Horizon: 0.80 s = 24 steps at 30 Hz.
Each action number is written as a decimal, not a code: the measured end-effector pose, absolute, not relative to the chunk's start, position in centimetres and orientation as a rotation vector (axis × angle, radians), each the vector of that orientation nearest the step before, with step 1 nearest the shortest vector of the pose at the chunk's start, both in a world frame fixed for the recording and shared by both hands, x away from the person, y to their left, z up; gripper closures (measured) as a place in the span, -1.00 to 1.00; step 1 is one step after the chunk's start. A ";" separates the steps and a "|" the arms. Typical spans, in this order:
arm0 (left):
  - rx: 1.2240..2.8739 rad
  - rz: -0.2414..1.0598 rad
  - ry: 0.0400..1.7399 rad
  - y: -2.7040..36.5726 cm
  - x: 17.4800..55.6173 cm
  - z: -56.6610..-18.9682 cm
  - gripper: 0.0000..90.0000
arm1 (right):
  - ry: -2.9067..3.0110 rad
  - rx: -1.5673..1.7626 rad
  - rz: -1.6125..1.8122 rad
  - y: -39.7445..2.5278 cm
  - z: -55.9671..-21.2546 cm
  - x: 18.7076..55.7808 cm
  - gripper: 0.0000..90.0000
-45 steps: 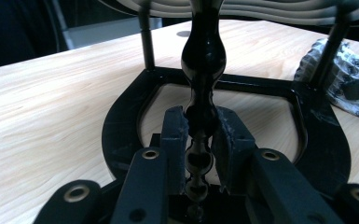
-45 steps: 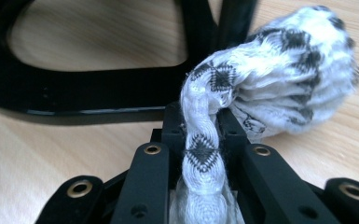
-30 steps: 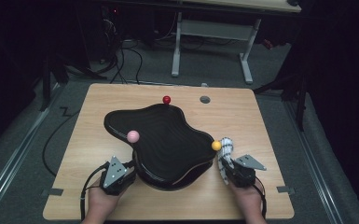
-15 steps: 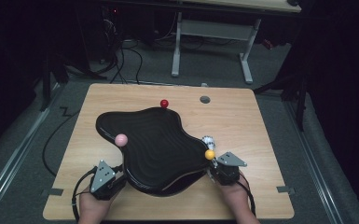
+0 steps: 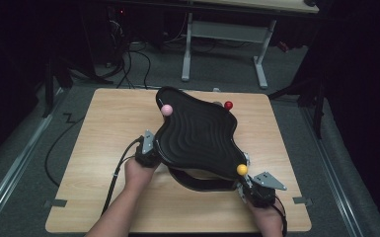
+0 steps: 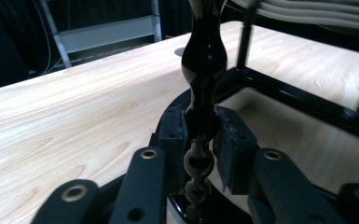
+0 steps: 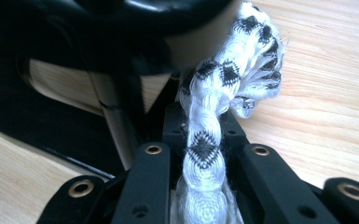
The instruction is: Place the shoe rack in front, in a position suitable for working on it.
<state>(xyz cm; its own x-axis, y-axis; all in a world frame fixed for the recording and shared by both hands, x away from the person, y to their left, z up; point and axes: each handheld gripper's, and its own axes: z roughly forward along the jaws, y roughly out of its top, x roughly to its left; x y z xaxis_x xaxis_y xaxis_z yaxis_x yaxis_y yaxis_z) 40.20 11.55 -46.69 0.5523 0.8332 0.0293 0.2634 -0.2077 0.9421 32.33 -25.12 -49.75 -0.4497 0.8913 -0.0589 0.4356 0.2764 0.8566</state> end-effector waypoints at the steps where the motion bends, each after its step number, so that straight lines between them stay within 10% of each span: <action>1: 1.749 0.694 0.916 11.6 39.9 -46.6 0.52 | 2.006 1.194 1.090 -25.3 -49.7 32.2 0.75; 24: 1.837 0.579 0.805 11.9 27.2 -49.9 0.07 | 2.374 0.849 1.175 -12.0 -51.3 31.1 0.73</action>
<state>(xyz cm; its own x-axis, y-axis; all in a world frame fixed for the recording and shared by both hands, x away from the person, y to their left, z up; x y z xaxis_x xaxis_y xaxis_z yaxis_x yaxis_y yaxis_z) 27.16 11.89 -49.92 0.6629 0.7481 0.0290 0.2661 -0.2717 0.9249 31.07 -11.99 -51.26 -0.7554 0.6532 -0.0517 0.3551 0.4745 0.8055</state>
